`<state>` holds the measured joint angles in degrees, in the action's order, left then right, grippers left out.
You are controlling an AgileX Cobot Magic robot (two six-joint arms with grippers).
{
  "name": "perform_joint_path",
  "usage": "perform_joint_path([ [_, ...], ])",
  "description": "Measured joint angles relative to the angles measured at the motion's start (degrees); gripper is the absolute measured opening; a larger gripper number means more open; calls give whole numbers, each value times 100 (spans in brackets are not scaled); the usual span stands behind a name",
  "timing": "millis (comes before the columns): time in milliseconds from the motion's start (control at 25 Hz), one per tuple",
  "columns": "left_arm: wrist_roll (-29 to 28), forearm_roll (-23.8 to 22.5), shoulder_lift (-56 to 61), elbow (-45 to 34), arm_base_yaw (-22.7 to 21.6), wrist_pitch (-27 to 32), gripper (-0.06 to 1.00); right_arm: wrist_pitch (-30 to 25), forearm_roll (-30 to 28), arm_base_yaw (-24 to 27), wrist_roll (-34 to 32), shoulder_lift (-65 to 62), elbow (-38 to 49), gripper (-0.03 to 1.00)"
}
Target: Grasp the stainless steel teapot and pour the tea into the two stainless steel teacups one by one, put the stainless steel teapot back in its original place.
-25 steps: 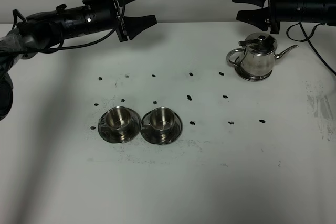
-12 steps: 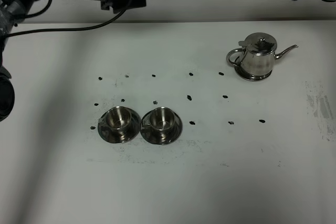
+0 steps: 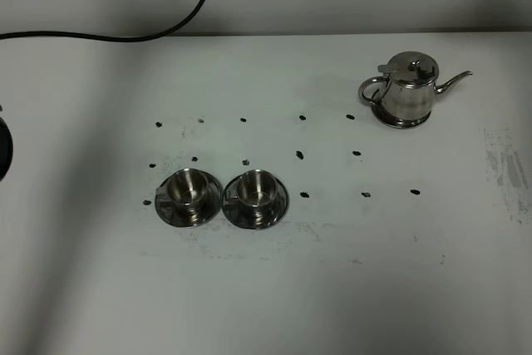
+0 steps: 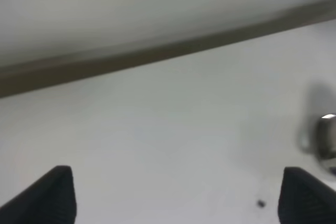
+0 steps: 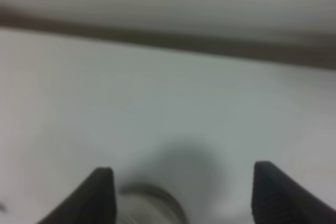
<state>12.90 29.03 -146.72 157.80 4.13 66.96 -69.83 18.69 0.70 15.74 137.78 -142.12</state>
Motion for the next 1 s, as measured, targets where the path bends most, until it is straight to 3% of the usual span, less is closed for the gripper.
perform_joint_path([
  [80,42,-256,460,-550,22,37,71,-4,-294,-84,-113,-356,306,54],
  [280,214,-1565,1803,-2527,208,-37,66,-4,-475,-191,-208,-1398,1172,50],
  [560,331,-1856,3502,-4503,372,-808,66,99,-449,-342,-70,-2727,2765,48],
  [800,314,-2128,4993,-6246,388,-1670,65,921,-471,-815,179,-3475,3888,48],
  [1000,132,-2359,6373,-8056,388,-2508,65,1559,-569,-1409,415,-3583,4337,48],
])
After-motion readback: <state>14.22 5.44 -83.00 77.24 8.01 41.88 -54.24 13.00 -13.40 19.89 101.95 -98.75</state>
